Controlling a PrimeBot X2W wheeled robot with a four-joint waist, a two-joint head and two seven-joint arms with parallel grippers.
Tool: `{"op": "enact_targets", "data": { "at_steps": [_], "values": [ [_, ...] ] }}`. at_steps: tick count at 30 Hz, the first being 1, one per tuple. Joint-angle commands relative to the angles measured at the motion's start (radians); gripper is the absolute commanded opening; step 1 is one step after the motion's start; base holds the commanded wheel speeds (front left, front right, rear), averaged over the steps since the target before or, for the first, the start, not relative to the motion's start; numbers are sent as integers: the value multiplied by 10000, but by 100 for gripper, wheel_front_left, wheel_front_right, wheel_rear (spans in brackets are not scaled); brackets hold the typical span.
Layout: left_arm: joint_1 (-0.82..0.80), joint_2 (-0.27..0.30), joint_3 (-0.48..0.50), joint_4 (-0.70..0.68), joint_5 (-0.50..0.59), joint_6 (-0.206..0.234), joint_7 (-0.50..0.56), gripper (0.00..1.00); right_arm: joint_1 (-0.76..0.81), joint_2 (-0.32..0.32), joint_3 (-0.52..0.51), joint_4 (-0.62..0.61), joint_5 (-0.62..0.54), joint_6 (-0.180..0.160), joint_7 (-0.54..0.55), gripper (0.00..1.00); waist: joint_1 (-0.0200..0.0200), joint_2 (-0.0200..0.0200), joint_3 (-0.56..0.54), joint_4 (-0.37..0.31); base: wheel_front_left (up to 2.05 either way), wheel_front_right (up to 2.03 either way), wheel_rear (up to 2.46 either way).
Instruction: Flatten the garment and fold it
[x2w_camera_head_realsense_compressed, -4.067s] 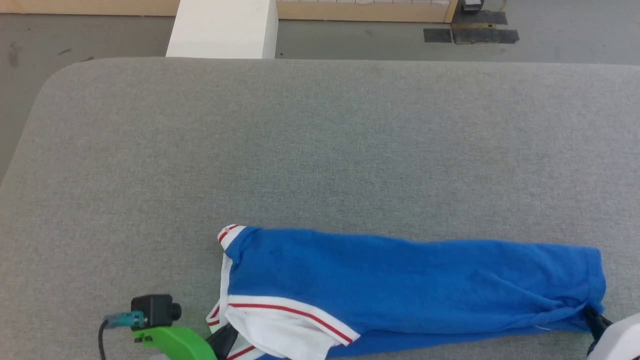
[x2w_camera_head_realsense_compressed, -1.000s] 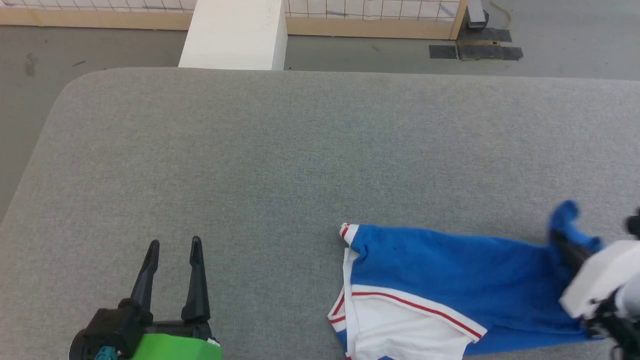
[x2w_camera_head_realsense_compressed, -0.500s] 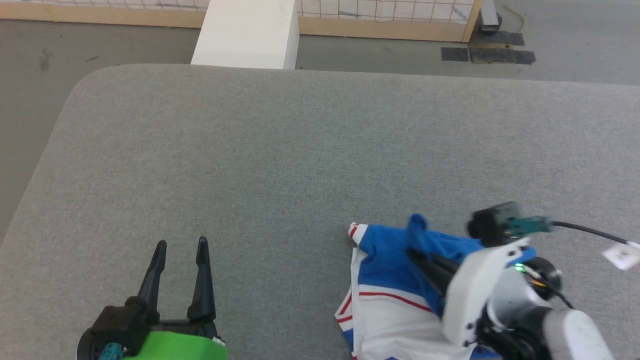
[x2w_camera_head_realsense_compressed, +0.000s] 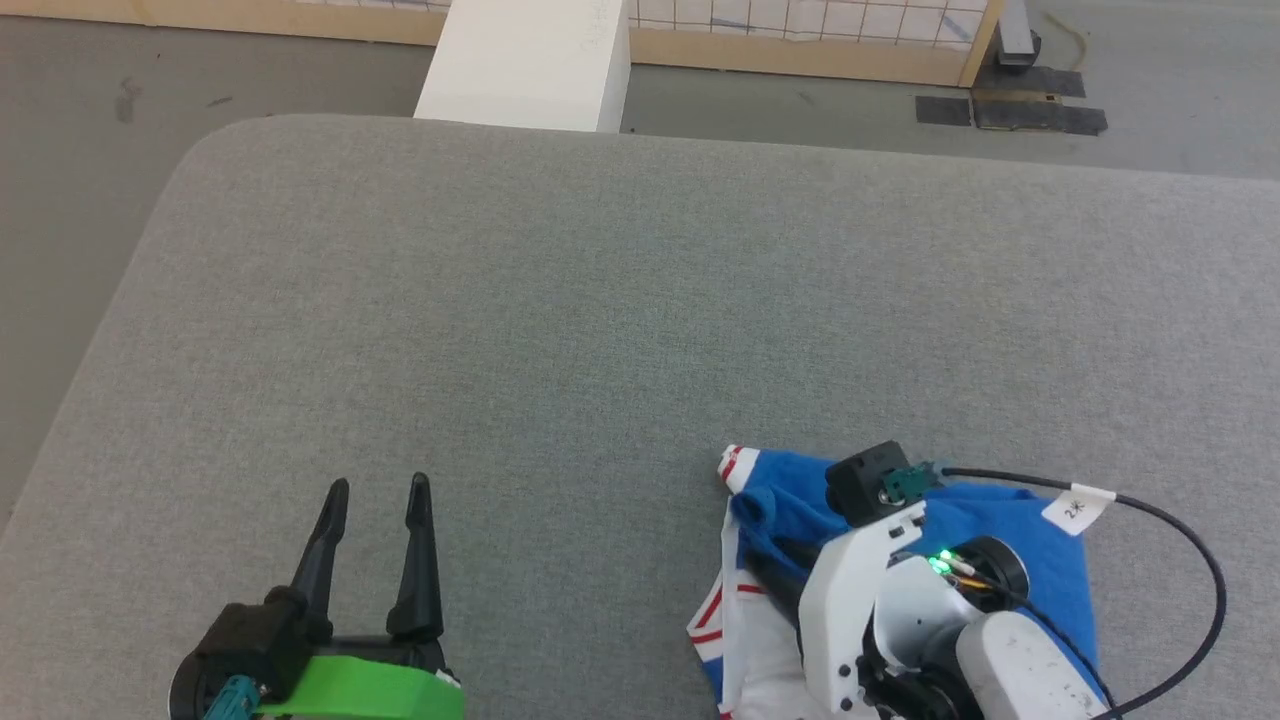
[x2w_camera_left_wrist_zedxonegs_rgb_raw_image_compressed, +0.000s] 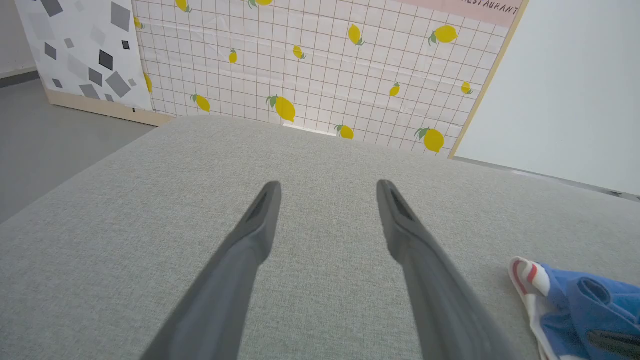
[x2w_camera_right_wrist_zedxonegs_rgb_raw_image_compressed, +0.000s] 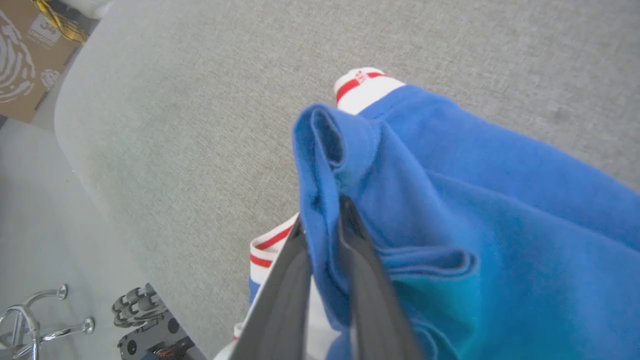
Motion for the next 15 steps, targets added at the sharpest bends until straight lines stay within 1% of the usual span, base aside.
{"op": "enact_targets", "data": {
  "at_steps": [1,5,8,12,15],
  "values": [
    [-183,-42,-21,38,-109,-70,-47,100,-275,26,-24,215,5,-13,-230,100,0,0,-9,-4,0,0,0],
    [-161,-43,21,59,-118,-79,-47,100,-482,51,-137,499,464,-13,-676,100,0,0,-23,-76,0,0,0],
    [-132,-44,53,93,-128,-90,-47,100,-625,54,-115,346,831,-13,-847,100,0,0,-52,-170,0,0,0],
    [-79,-45,80,111,-133,-90,-47,100,-623,34,-406,-233,1058,-13,-903,100,0,0,-122,-347,0,0,0],
    [-30,-46,84,137,-127,-90,-47,100,-380,-49,-1041,-838,1072,-13,-947,100,0,0,-188,-486,0,0,0]
  ]
}}
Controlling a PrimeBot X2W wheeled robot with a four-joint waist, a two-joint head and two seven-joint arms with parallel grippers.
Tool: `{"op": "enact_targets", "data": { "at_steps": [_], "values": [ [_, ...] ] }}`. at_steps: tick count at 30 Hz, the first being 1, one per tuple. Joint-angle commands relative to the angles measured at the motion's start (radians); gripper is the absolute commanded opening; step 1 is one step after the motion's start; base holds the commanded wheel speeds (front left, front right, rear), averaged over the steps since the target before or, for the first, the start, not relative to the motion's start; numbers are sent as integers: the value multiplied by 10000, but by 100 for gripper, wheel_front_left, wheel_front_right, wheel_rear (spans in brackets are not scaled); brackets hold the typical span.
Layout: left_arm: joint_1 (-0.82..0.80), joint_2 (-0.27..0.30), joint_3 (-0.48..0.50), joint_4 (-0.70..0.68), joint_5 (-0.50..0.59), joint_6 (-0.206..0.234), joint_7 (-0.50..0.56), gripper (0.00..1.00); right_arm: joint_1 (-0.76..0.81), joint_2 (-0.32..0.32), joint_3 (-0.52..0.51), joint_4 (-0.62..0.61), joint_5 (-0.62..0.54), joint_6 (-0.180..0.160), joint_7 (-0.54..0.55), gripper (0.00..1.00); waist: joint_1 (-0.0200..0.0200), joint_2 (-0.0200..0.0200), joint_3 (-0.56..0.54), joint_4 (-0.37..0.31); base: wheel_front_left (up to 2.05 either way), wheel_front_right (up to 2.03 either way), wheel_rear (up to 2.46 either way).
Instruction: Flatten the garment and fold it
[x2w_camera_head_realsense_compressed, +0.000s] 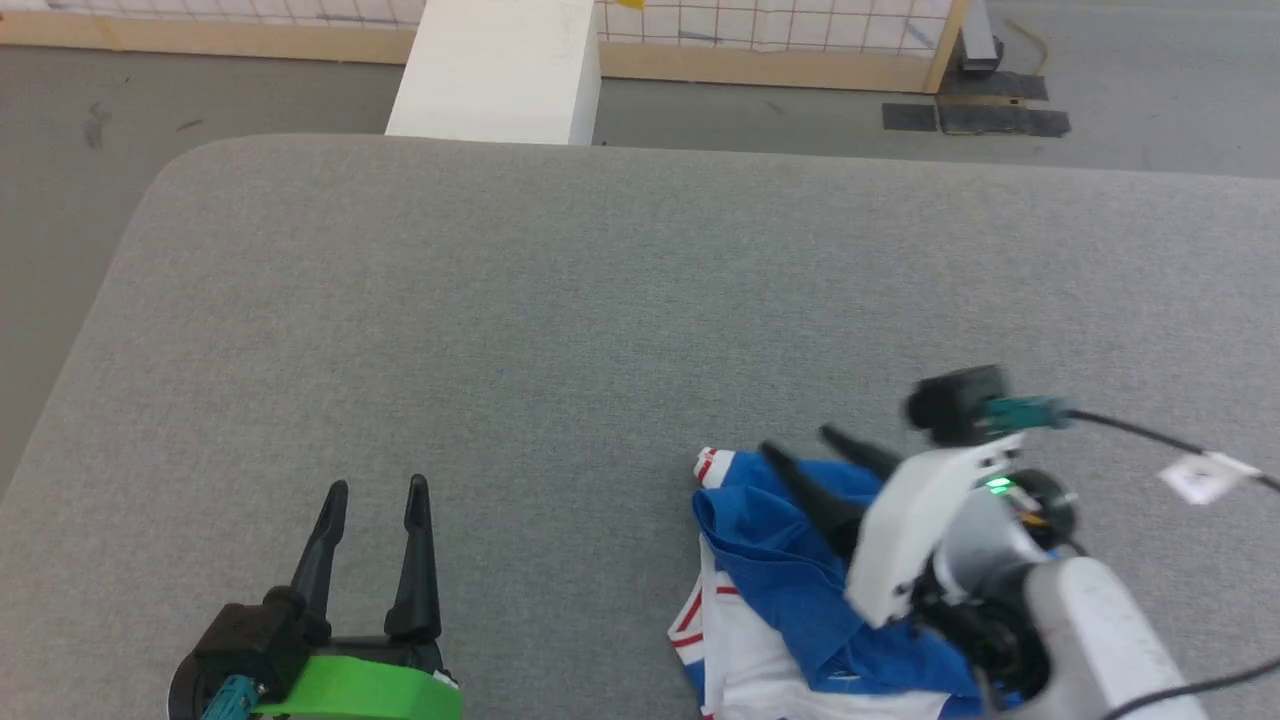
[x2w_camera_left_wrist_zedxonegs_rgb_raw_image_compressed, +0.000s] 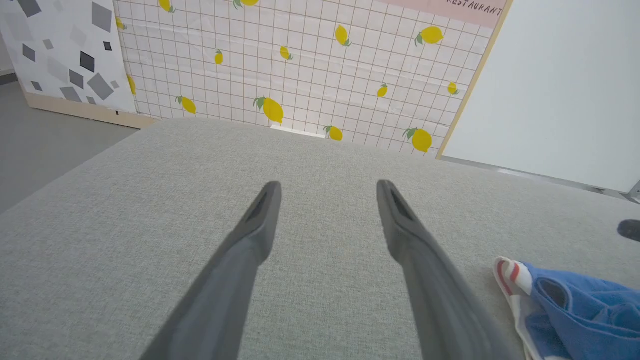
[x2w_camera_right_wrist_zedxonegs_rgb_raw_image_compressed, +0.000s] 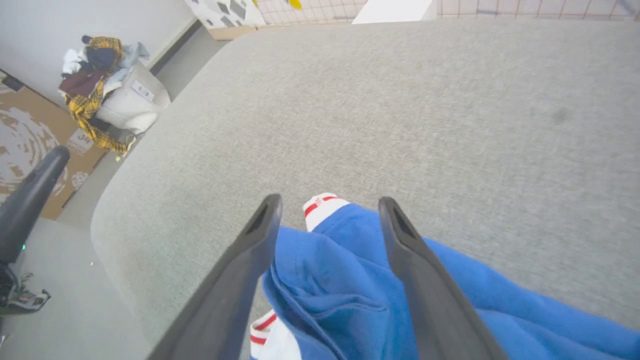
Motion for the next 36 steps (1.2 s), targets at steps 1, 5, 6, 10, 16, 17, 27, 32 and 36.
{"op": "enact_targets", "data": {
  "at_steps": [1,5,6,10,16,17,27,32,36],
  "values": [
    [19,-39,30,33,-117,-12,-47,100,192,-67,-262,-241,39,-13,-66,100,0,0,-82,-123,0,0,0],
    [109,-39,31,46,-128,-32,-47,100,697,-209,-1397,-1056,-333,-13,-132,100,0,0,-138,-285,0,0,0],
    [127,-39,32,54,-130,-40,-47,100,885,-210,-1730,-1237,-404,-13,-83,100,0,0,-151,-326,0,0,0],
    [176,-21,47,78,-136,-63,-47,100,1616,-223,-2698,-1819,-566,-13,373,100,0,0,-175,-452,0,0,0],
    [222,41,33,136,-145,-99,-47,100,2647,-482,-3670,-2269,-1006,-13,880,100,0,0,-181,-563,0,0,0],
    [224,52,25,146,-148,-105,-47,100,2773,-502,-3735,-2253,-1045,-13,937,100,0,0,-178,-565,0,0,0],
    [114,252,-49,37,-124,-88,87,100,2916,-306,-3966,-1328,-930,-13,936,100,0,0,108,-351,0,0,0],
    [66,296,-59,-63,-138,-32,151,100,2527,-250,-4014,-576,-915,-13,867,100,0,0,358,-124,0,0,0],
    [32,289,-114,-62,-174,-7,165,100,2186,-276,-4004,112,-871,-13,948,100,0,0,474,18,0,0,0]
  ]
}}
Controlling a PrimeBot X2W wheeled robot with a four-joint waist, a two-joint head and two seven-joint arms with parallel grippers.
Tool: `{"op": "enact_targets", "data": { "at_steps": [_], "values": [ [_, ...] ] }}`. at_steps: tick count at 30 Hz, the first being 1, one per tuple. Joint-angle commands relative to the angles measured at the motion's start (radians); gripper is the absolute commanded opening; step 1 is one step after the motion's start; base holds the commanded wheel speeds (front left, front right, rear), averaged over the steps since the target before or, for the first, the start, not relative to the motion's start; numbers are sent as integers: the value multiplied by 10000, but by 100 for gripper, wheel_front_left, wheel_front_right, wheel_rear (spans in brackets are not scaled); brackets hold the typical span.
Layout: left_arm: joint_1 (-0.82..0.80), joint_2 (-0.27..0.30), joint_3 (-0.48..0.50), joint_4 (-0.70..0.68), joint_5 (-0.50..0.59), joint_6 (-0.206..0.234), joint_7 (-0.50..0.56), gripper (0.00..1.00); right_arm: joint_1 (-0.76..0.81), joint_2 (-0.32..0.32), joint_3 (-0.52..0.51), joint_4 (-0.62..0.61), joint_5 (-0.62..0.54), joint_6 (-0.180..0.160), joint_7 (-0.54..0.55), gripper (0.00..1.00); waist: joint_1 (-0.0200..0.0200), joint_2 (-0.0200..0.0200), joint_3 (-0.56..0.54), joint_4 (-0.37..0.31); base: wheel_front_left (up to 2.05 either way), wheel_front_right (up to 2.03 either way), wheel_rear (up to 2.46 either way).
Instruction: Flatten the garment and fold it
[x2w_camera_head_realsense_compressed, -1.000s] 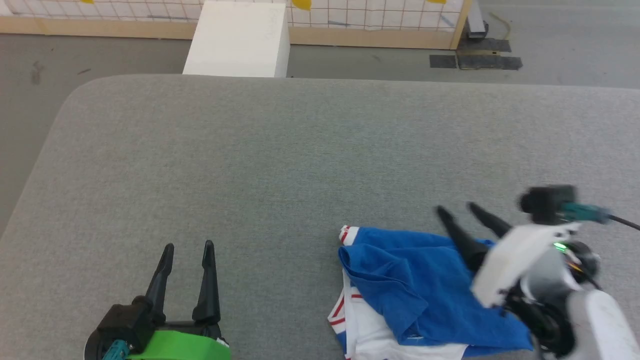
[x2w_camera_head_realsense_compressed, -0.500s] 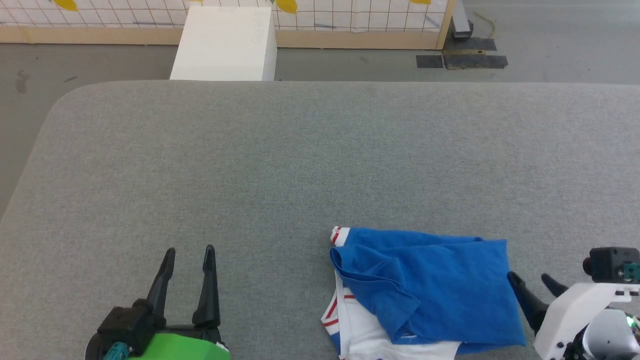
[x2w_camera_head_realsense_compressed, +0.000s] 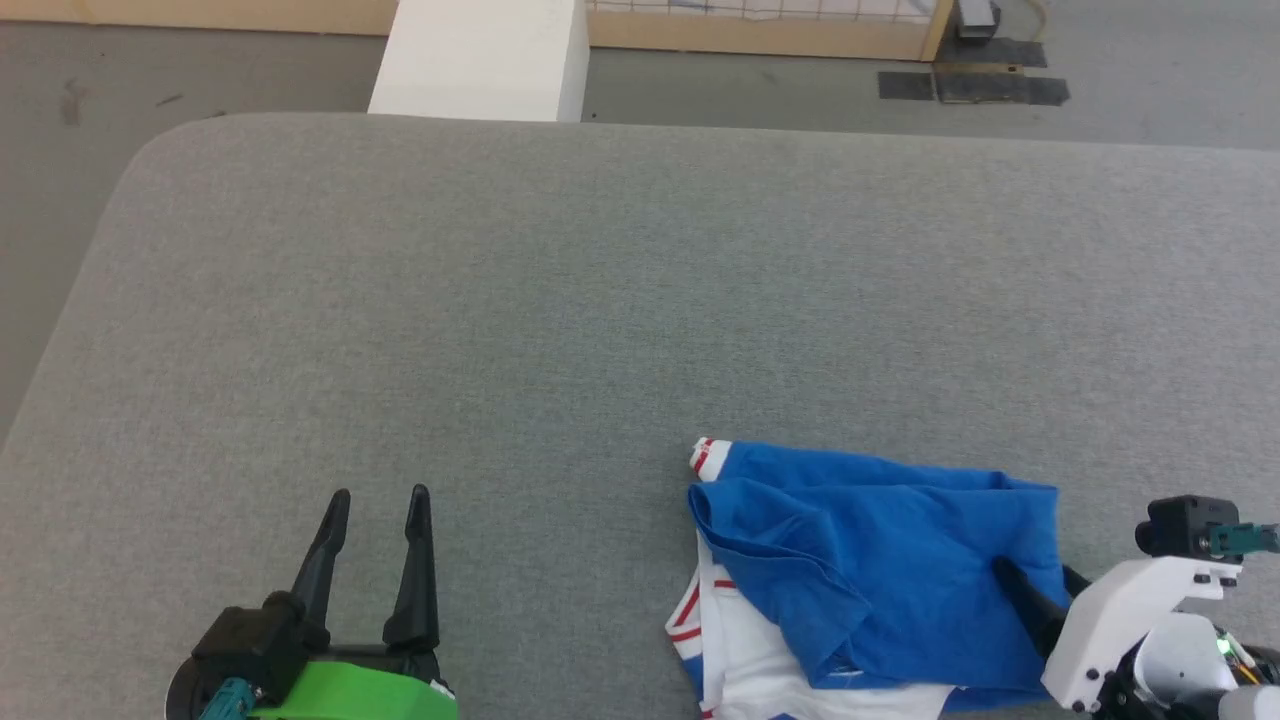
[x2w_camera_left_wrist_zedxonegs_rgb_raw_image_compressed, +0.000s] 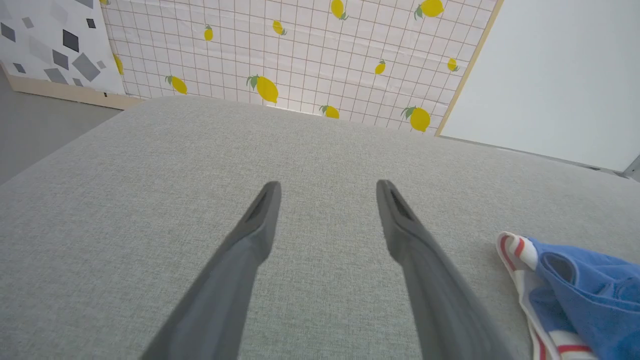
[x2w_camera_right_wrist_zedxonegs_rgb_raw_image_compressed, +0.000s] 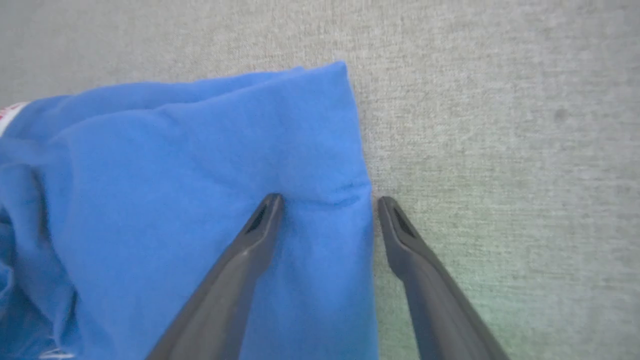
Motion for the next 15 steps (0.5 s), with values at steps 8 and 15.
{"op": "enact_targets", "data": {
  "at_steps": [8,15],
  "values": [
    [-222,63,-104,19,-48,111,-8,100,-389,-183,246,447,96,-13,494,0,0,0,147,252,0,0,0],
    [-334,34,-233,-56,-85,134,-71,100,-633,-1048,879,-190,-443,-13,3,0,0,0,13,-111,0,0,0]
  ]
}}
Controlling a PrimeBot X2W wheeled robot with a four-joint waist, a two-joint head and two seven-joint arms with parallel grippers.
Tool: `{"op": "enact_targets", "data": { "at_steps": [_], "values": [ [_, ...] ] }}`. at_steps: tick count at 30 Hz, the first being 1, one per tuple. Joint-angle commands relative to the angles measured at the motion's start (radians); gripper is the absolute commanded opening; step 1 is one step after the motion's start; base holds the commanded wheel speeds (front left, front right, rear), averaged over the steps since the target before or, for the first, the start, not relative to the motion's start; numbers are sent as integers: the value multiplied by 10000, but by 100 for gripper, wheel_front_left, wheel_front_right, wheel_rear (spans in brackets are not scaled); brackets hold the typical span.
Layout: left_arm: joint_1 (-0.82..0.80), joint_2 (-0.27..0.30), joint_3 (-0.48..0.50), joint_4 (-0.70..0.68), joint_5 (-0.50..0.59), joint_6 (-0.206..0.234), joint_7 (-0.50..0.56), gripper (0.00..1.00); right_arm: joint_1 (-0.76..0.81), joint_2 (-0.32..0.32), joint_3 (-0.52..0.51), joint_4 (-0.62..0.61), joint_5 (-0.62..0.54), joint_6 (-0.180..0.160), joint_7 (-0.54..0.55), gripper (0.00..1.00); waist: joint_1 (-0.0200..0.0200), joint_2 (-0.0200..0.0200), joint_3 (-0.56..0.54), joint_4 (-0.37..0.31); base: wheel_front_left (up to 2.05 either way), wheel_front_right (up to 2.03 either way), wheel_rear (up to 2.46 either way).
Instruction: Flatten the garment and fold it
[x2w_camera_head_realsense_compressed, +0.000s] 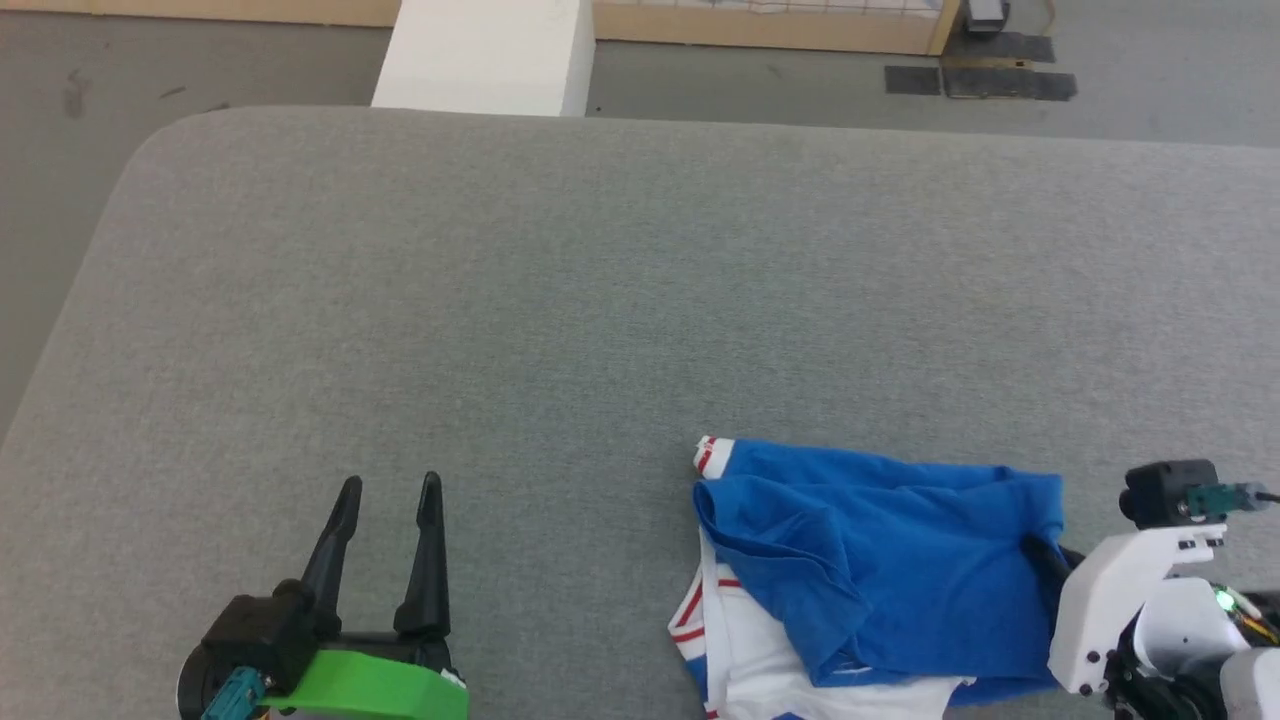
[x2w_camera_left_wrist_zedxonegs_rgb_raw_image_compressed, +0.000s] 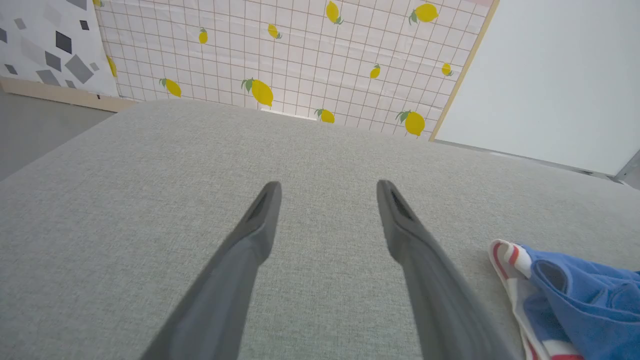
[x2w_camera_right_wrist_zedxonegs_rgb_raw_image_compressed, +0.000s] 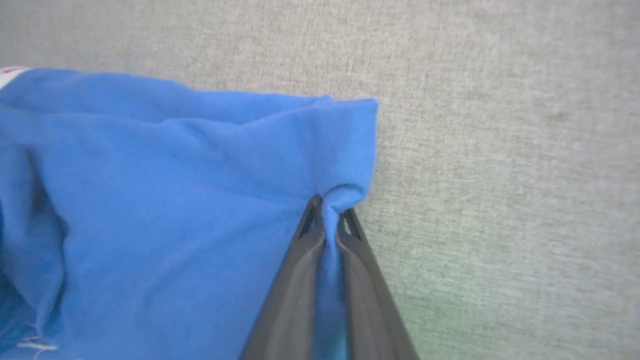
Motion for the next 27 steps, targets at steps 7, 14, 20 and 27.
{"op": "enact_targets", "data": {
  "at_steps": [7,14,20,27],
  "values": [
    [-304,65,-150,-112,41,76,-21,100,-1050,-1167,722,-517,-205,-13,-58,0,0,0,79,-967,0,0,0],
    [-577,345,-56,-472,190,190,115,100,-2222,-2294,846,-385,-179,-13,-31,0,0,0,675,-1971,0,0,0],
    [-892,630,-37,-1092,376,248,372,100,-3135,-3636,905,52,-624,-13,-266,0,0,0,1232,-2713,0,0,0],
    [-1366,938,-122,-1705,568,239,860,100,-4147,-5095,1301,714,-1184,-13,-827,0,0,0,2000,-3379,0,0,0]
  ]
}}
